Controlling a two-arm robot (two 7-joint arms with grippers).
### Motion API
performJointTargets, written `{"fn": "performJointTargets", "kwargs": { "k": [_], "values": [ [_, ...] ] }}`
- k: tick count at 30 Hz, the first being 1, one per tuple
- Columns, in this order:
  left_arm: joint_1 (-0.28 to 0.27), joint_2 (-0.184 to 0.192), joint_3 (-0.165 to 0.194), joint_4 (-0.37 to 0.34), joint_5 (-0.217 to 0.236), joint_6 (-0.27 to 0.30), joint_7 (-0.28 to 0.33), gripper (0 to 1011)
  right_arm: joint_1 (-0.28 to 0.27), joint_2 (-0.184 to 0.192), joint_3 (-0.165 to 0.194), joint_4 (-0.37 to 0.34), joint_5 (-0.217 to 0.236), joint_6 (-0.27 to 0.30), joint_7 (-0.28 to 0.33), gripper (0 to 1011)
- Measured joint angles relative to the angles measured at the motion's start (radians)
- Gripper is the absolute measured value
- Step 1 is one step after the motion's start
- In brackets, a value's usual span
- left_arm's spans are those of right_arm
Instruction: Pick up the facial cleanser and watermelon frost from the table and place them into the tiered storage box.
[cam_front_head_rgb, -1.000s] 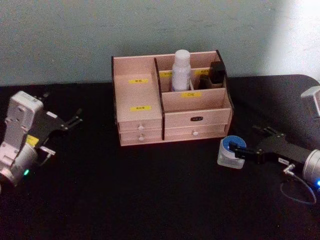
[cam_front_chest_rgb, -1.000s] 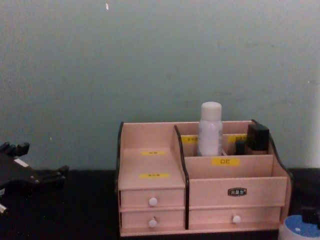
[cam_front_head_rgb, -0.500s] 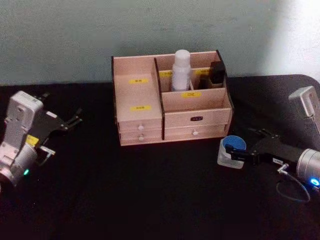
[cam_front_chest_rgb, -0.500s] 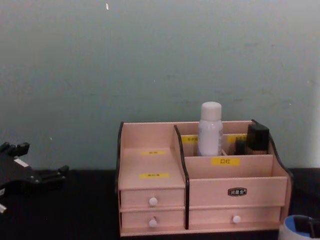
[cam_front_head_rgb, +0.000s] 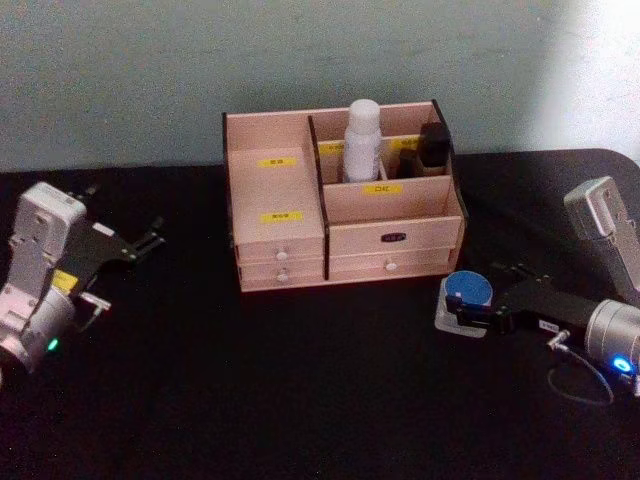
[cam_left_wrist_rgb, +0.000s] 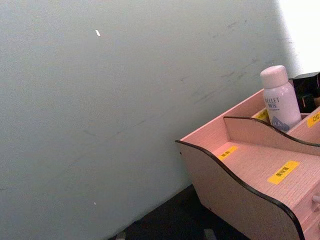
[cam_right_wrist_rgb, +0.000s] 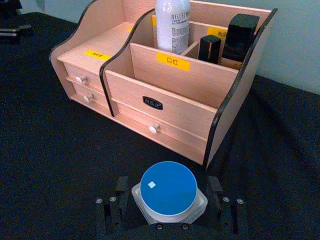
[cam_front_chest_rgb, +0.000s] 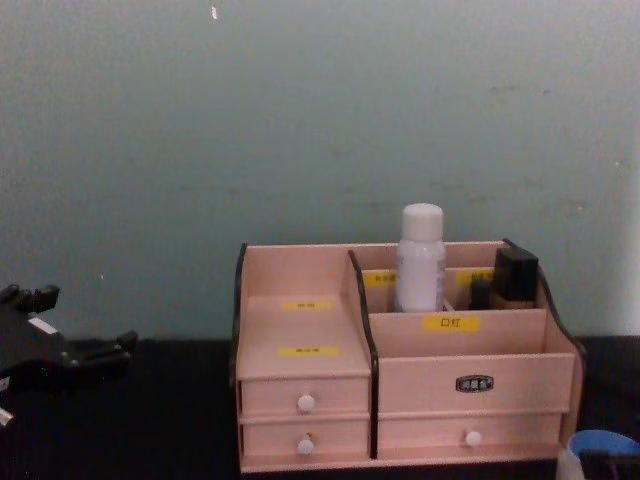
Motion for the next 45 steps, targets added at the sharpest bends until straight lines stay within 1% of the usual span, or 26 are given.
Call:
{"fn": "performJointTargets", "kwargs": {
  "k": [10,19,45],
  "values": [
    [0.0,0.0,0.0,0.0,0.0,0.0,0.0,1001,0.016,-0.01,-0.014,0.027,-0.008,0.004,0.001,1000],
    [0.0,0.0,0.0,0.0,0.0,0.0,0.0,1001,0.025,-0.018,-0.019,0.046,-0.014,0.004,-0.001,1000],
    [0.0,0.0,0.0,0.0,0.0,0.0,0.0,1001,0.028,-0.021,-0.022,0.052,-0.017,0.01,0.004,1000]
  ]
}}
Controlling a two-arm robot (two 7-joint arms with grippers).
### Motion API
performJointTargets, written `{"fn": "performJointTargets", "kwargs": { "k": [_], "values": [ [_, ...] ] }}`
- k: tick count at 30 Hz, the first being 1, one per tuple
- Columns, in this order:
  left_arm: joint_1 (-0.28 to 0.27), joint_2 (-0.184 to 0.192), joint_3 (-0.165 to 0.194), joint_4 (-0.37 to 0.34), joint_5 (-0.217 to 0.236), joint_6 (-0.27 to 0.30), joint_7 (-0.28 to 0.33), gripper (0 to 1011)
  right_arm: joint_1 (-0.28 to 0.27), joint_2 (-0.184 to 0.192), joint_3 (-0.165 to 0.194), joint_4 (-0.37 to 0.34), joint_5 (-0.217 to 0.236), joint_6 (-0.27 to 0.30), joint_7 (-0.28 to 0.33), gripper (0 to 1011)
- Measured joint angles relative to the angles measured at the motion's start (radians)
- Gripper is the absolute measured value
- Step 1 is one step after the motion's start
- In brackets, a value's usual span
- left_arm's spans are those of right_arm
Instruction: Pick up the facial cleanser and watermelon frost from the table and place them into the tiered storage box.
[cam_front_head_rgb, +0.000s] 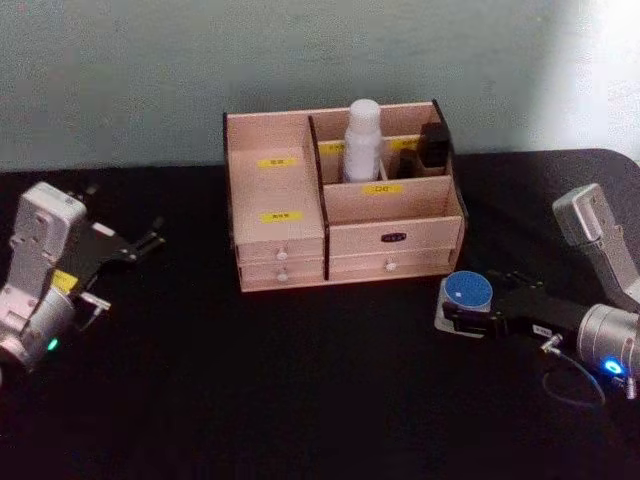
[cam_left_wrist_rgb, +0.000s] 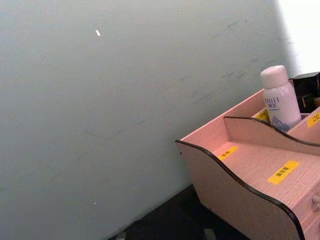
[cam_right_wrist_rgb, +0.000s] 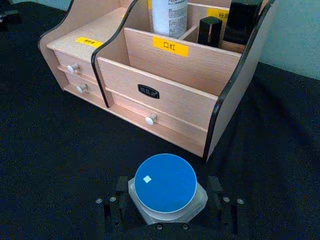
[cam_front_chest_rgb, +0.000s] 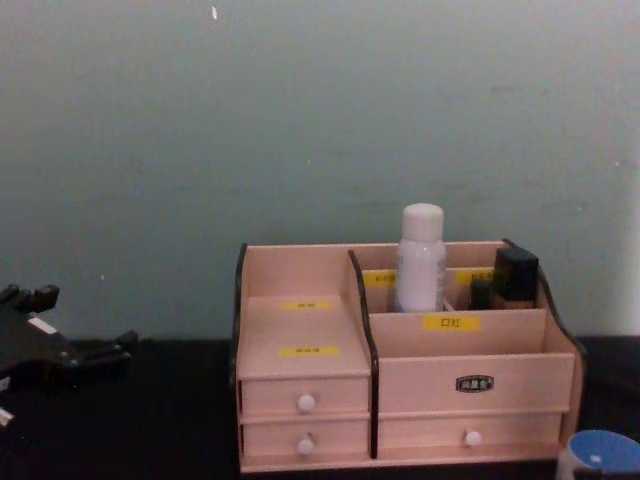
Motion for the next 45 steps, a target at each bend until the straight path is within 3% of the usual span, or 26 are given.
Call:
{"fn": "performJointTargets", "kwargs": {
  "k": [35,45],
  "values": [
    [0.0,0.0,0.0,0.0,0.0,0.0,0.0,1001,0.001,-0.001,0.001,-0.002,-0.002,0.0,-0.005,1000],
    [0.0,0.0,0.0,0.0,0.0,0.0,0.0,1001,0.001,-0.001,0.001,-0.002,-0.001,0.0,-0.004,760]
  ]
}}
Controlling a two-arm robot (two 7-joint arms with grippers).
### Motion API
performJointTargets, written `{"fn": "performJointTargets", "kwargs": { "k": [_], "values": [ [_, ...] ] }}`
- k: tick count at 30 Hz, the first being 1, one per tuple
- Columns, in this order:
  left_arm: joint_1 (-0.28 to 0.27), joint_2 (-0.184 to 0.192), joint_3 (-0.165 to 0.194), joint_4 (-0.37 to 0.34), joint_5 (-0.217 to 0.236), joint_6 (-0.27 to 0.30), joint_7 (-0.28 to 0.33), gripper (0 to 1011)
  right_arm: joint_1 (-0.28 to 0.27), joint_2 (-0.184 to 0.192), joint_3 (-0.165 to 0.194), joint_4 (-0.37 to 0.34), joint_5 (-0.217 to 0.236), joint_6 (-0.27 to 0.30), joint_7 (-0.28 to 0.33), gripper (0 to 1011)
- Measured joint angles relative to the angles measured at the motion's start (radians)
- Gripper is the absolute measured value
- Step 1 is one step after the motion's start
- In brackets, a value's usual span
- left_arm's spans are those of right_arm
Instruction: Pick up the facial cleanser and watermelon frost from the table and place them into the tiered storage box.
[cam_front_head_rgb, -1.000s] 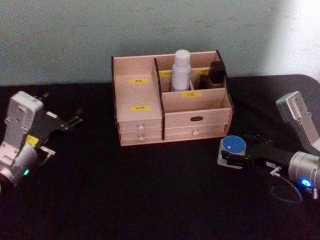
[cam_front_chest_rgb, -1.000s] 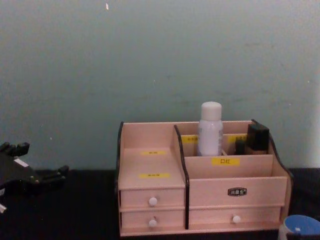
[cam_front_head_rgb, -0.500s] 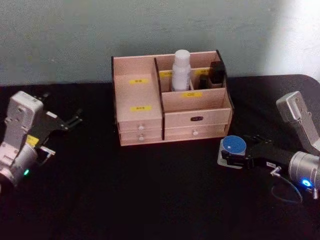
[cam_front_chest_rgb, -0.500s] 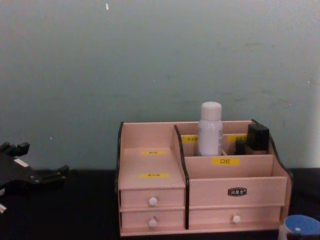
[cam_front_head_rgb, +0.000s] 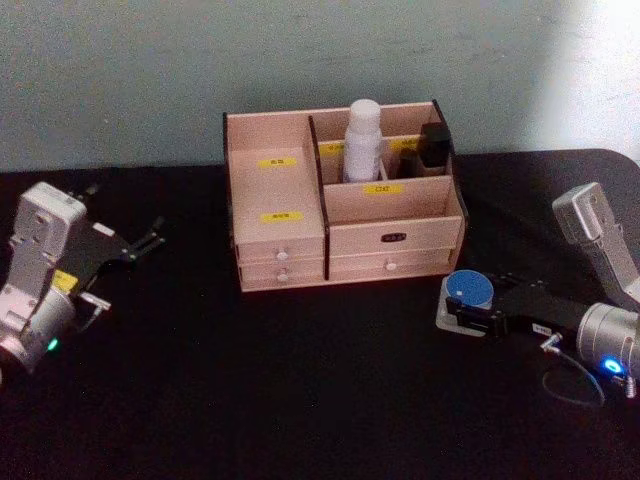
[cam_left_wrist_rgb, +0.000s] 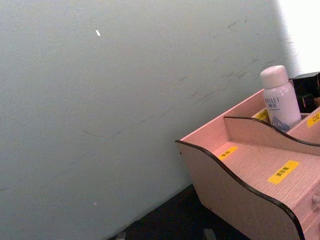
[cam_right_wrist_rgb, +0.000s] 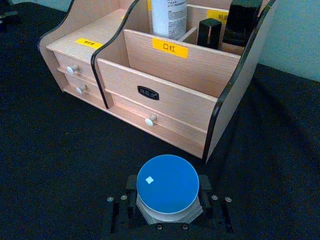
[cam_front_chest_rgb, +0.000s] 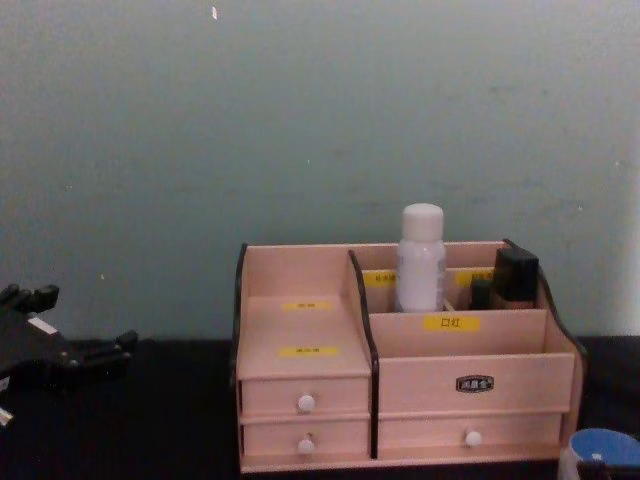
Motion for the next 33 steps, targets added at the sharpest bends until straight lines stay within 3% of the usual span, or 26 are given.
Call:
{"fn": "performJointTargets", "kwargs": {
  "k": [23,33],
  "values": [
    [0.0,0.0,0.0,0.0,0.0,0.0,0.0,1001,0.0,0.0,0.0,0.0,0.0,0.0,0.0,724],
    [0.0,0.0,0.0,0.0,0.0,0.0,0.0,1001,-0.009,0.011,-0.001,-0.018,-0.012,-0.032,0.02,726]
  ]
}}
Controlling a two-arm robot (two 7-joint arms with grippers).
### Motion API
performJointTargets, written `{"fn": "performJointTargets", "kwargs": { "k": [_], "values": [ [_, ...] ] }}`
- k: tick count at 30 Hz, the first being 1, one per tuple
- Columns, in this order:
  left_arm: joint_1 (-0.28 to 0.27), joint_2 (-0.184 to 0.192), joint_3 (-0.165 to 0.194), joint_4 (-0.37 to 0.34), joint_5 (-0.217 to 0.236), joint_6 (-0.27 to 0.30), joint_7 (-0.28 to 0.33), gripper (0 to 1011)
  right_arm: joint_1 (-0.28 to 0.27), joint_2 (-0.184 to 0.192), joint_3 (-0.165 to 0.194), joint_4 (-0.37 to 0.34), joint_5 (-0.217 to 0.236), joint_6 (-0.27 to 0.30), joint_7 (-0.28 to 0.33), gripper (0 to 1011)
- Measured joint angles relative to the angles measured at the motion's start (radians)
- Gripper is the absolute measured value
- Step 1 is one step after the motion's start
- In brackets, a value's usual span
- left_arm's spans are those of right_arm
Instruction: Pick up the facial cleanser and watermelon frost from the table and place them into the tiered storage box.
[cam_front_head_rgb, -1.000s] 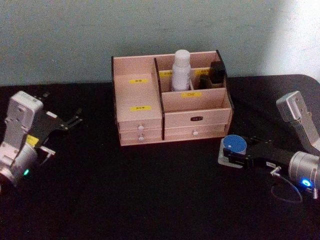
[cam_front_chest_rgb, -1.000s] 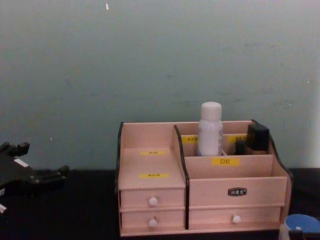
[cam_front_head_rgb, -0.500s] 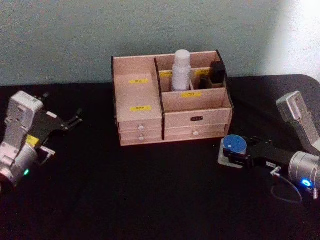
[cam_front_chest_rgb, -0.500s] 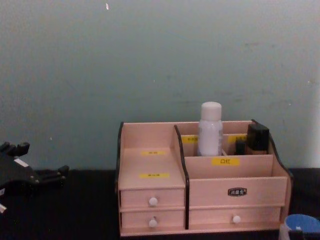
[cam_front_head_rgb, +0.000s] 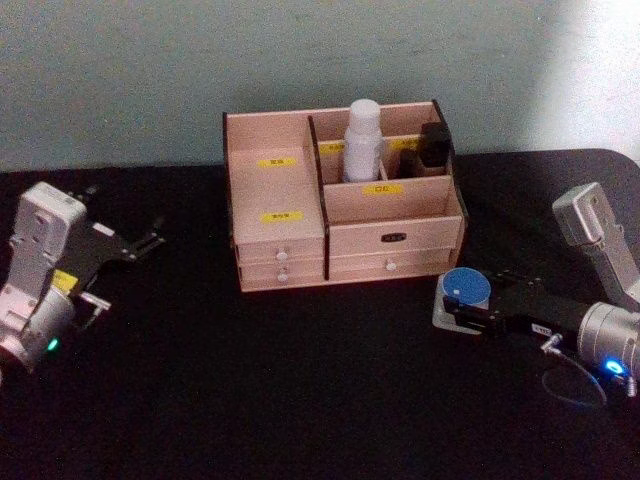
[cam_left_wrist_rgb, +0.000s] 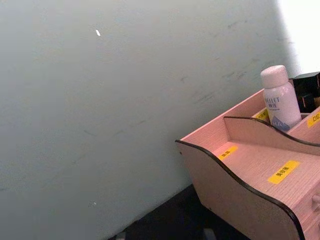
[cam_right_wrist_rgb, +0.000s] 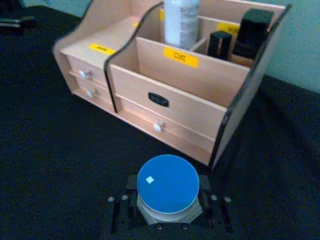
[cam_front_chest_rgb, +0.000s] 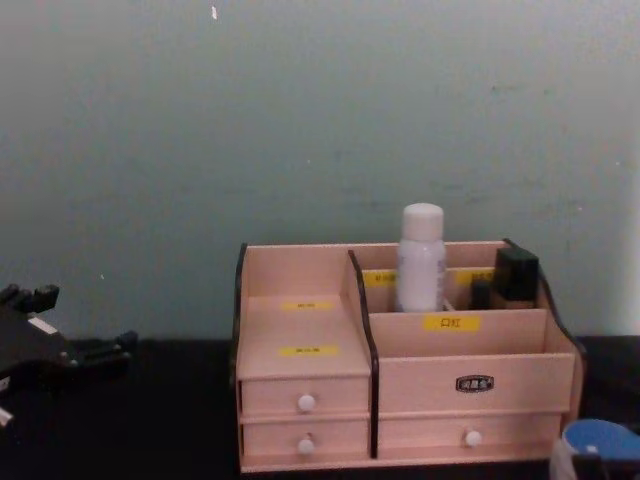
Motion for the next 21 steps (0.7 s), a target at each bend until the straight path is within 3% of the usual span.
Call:
{"fn": "performJointTargets", "kwargs": {
  "k": [10,21],
  "values": [
    [0.0,0.0,0.0,0.0,0.0,0.0,0.0,1001,0.017,0.007,-0.012,-0.035,0.022,-0.002,0.041,726],
    [0.0,0.0,0.0,0.0,0.0,0.0,0.0,1001,0.088,-0.01,-0.061,-0.049,0.046,0.004,0.078,724]
  ]
}}
